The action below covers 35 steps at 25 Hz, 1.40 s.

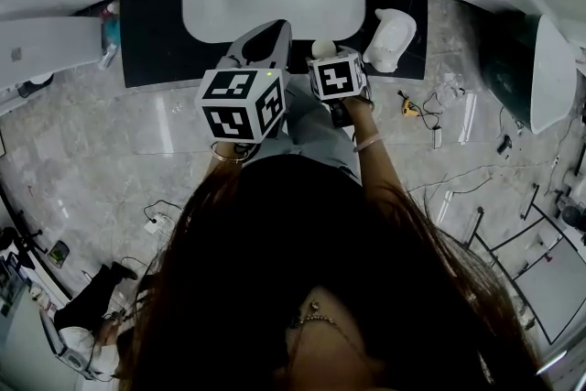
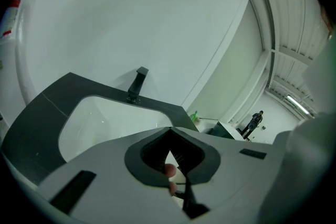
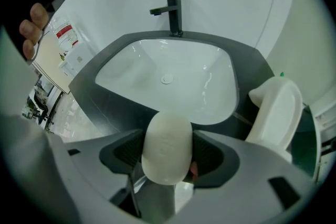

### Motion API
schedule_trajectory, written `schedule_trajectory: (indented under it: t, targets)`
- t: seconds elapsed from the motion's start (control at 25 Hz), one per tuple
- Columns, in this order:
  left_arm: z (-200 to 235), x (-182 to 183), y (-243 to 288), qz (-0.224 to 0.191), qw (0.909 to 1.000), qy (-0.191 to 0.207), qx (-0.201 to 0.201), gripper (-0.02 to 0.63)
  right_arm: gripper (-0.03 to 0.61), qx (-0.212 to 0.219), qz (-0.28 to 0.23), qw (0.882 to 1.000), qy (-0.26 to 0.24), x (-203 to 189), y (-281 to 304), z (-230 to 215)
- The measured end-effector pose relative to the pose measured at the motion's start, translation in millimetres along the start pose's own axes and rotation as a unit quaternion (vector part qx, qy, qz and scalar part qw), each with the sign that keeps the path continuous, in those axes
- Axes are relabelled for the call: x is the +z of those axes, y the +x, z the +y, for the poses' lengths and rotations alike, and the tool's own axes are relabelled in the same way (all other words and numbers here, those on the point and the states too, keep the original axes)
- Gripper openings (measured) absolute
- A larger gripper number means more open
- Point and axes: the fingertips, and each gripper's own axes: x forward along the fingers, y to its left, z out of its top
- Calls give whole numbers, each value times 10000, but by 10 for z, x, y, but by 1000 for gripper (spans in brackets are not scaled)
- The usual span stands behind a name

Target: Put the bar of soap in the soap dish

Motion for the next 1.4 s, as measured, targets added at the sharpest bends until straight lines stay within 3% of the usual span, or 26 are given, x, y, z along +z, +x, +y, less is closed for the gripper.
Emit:
schedule_trajectory:
  t: [0.48, 0.76, 1.12, 1.4]
  targets:
    - [53, 40, -29, -77, 9998, -8, 185, -5, 302, 148, -309, 9993, 176, 67, -84, 11]
    - [-28, 79, 1, -79, 9999, 84, 89, -5, 302, 232, -709, 9969, 243, 268, -316, 9]
    - [-278, 131, 96, -60, 9993, 315, -204, -5, 302, 17, -1425, 9875, 669, 572, -756, -332]
    - [-518, 173, 160, -36, 9976, 522, -443, -5, 302, -261, -1662, 9796, 1099, 579, -1019, -749]
